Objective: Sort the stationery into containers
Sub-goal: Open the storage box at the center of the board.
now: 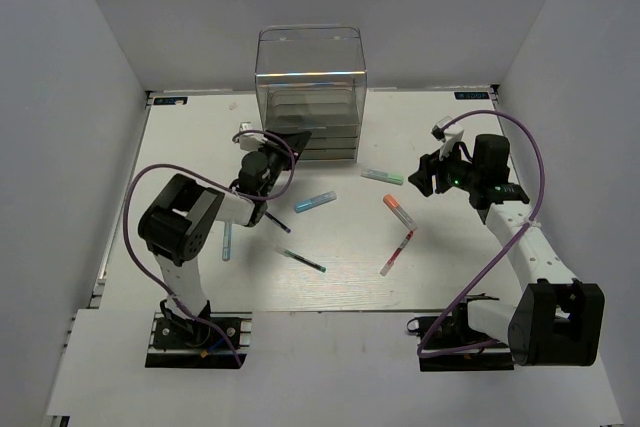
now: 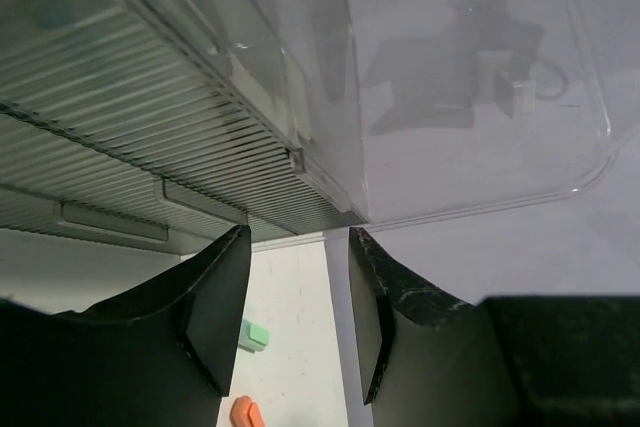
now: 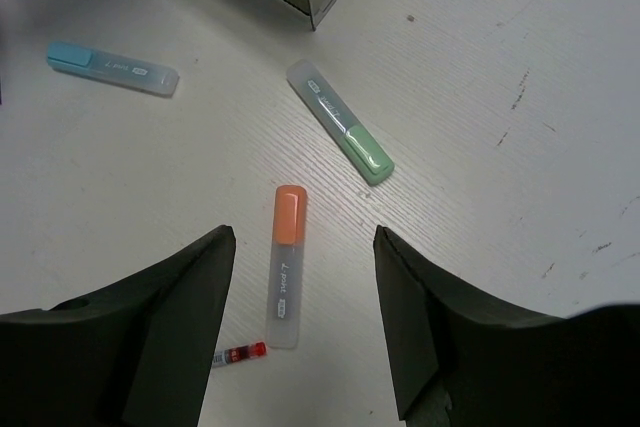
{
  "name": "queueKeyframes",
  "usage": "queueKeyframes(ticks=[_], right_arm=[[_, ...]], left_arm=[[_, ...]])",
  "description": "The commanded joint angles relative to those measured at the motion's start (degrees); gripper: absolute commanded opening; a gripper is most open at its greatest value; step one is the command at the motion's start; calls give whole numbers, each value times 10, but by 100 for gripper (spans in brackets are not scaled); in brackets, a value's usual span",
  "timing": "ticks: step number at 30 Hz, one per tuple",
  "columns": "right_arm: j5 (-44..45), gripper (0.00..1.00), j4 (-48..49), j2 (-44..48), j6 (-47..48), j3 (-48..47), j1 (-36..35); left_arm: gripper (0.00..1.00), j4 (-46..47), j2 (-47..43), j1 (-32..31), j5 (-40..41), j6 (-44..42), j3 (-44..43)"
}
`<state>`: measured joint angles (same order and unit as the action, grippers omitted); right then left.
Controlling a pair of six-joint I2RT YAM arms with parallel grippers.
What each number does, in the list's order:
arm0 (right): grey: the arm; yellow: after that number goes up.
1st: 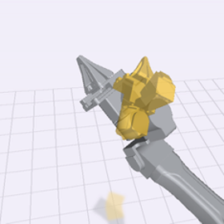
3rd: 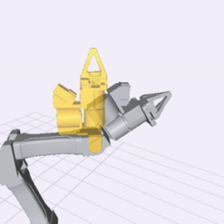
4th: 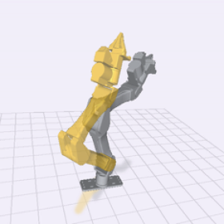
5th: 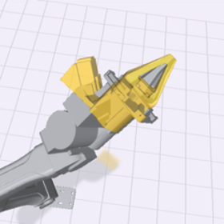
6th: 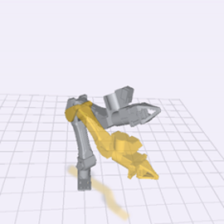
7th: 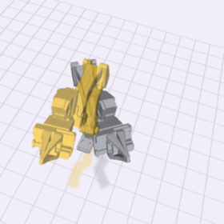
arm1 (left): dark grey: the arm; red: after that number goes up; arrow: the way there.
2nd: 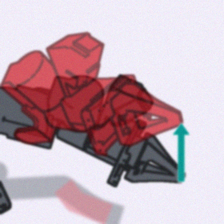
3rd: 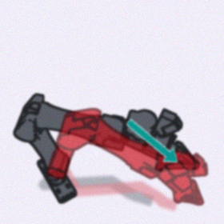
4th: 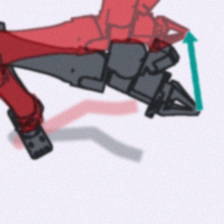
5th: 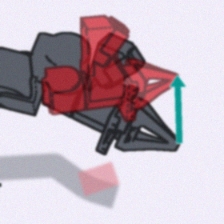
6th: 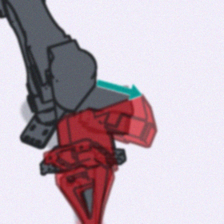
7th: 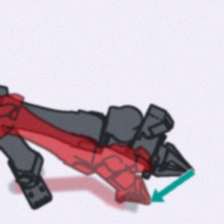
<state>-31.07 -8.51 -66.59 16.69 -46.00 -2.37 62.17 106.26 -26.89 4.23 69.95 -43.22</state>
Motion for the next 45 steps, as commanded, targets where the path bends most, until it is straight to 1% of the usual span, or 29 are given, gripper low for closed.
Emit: queueKeyframes(ticks=[1, 9, 19, 21, 22, 24, 35, 36, 41, 43, 45], right_arm=[[-7, 64, 24, 5, 1, -6, 0], [-7, 64, 26, 8, 3, -2, 0], [-3, 64, 31, 11, 5, 3, 0], [-3, 64, 28, 9, 5, 3, 0], [-4, 64, 28, 9, 6, 4, 1], [-5, 64, 27, 9, 6, 4, 0], [-6, 64, 26, 9, 13, 3, 0], [-7, 64, 26, 8, 13, 3, 0], [-7, 64, 28, 6, 13, 4, -1], [-7, 64, 28, 6, 13, 4, 0], [-7, 64, 28, 4, 14, 5, 0]], left_arm=[[54, 36, 7, -4, 22, -2, -15], [54, 80, 38, -4, 32, 4, -26], [54, 92, 61, -4, 43, 15, -42], [52, 109, 69, -4, 49, 15, -42], [51, 135, 79, -4, 49, 15, -42], [47, 153, 97, -4, 49, 23, -48], [47, 208, 123, -4, 54, 29, -53], [48, 214, 123, -4, 60, 29, -53], [48, 226, 123, -4, 66, 29, -53], [48, 239, 128, -4, 80, 29, -53], [47, 247, 128, -4, 85, 35, -53]])
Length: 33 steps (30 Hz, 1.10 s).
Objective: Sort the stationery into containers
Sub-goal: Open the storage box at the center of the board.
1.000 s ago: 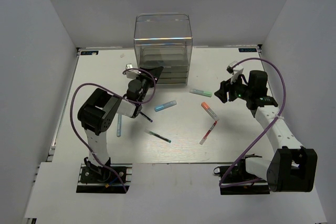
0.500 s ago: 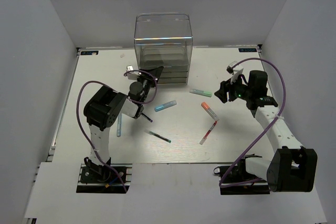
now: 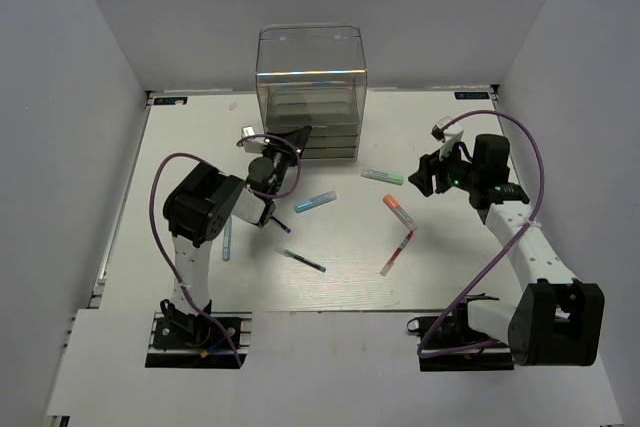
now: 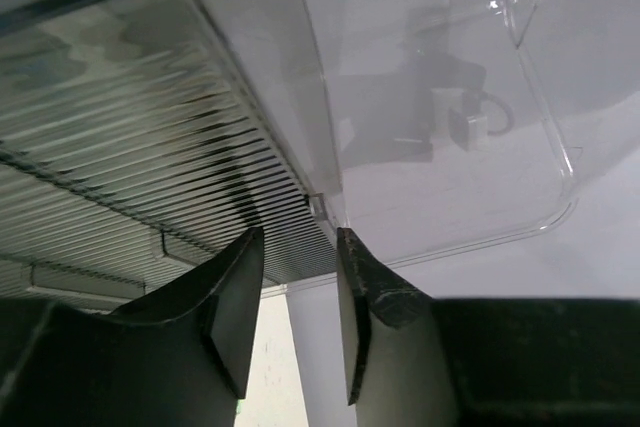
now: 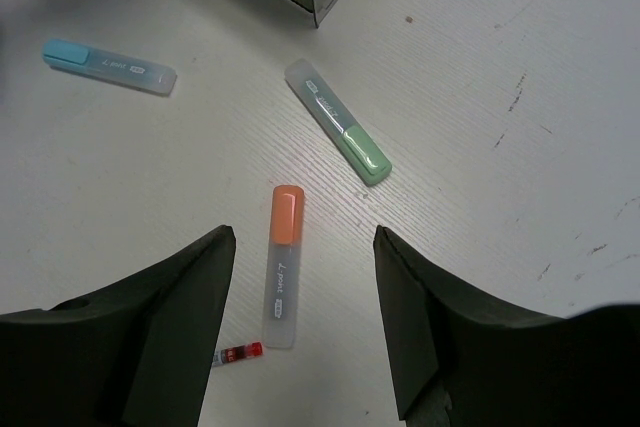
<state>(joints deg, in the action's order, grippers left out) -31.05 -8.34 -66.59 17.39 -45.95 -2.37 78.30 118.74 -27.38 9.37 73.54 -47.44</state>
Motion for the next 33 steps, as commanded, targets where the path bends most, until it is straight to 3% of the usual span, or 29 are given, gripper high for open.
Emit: queueKeyframes(ticks=[1, 11, 19, 20, 25, 26, 33], right_arm=[[-7, 64, 26, 5, 6, 3, 2], [-8, 64, 28, 5, 7, 4, 0], [-8, 64, 26, 3, 6, 3, 0], [-8, 64, 26, 3, 7, 3, 0], [-8, 64, 26, 7, 9, 4, 0], [-9, 64, 25, 8, 8, 5, 0], [-10, 64, 26, 5, 7, 5, 0]], left_arm=[[44, 94, 9, 1, 39, -1, -11], [38, 125, 9, 1, 50, 5, -11], [27, 143, 19, 1, 55, 5, -21], [21, 151, 19, 1, 55, 5, -21], [15, 171, 26, 1, 55, 5, -21], [10, 177, 26, 1, 55, 5, -21], [2, 188, 13, 1, 43, 5, -16]])
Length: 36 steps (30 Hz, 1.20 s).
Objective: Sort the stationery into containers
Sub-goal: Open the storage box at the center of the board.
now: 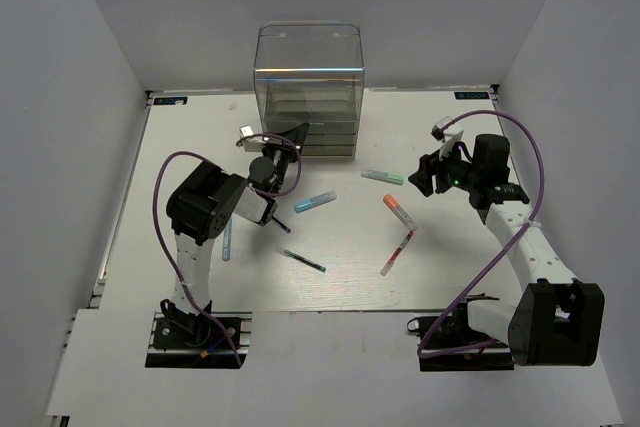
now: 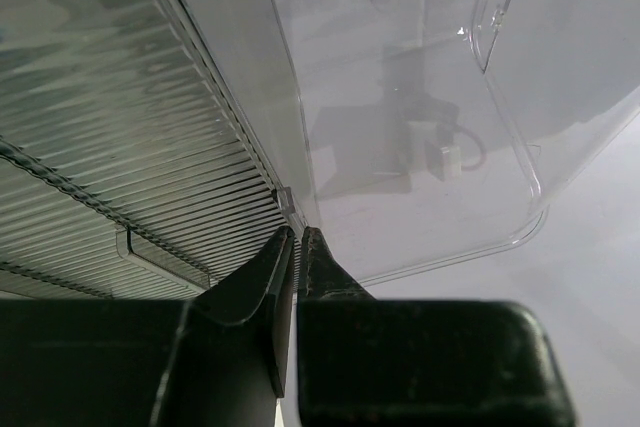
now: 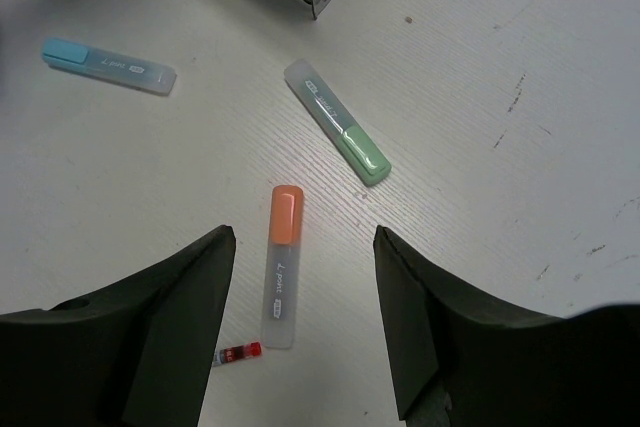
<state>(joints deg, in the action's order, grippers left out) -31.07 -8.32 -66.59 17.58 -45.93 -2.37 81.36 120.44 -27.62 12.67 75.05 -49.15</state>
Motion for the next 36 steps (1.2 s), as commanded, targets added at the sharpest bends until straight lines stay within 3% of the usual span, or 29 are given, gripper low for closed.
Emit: queueKeyframes(ticks=[1, 36], right_arm=[[-10, 64, 24, 7, 5, 5, 2], [-11, 64, 26, 6, 14, 15, -1]], left_arm=[[2, 158, -4, 4, 5, -10, -5], [1, 136, -74, -2, -39, -50, -38]])
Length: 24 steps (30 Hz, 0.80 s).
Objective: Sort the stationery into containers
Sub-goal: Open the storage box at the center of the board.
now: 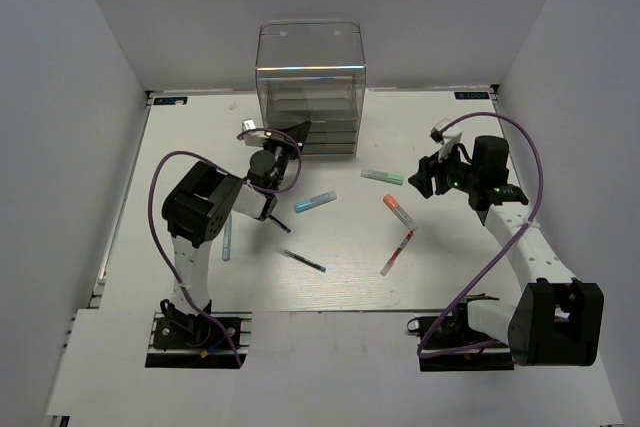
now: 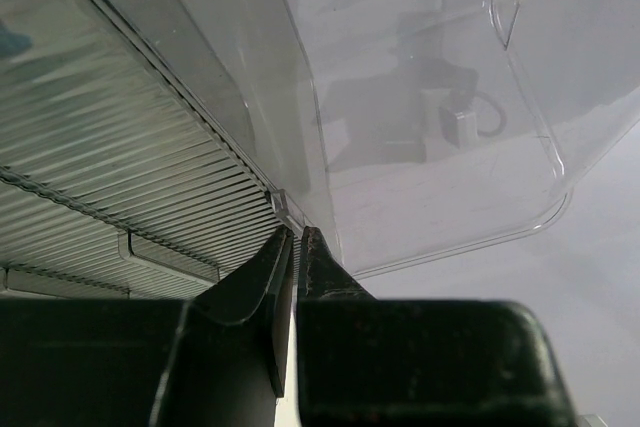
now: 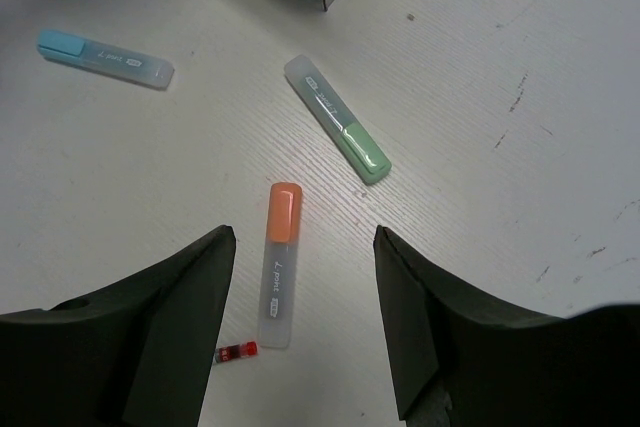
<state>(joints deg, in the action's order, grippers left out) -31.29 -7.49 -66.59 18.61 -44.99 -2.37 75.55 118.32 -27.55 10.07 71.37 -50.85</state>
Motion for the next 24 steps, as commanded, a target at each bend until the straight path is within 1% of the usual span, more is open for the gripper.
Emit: queueKeyframes(ticks=[1, 9, 24], right_arm=[[-9, 64, 17, 7, 5, 5, -2], [-9, 64, 18, 8, 5, 8, -1], [-11, 64, 18, 8, 5, 10, 0]], left_arm=[[1, 194, -53, -2, -13, -13, -27], [1, 182, -70, -8, -24, -33, -32], [0, 177, -97, -13, -24, -43, -27]])
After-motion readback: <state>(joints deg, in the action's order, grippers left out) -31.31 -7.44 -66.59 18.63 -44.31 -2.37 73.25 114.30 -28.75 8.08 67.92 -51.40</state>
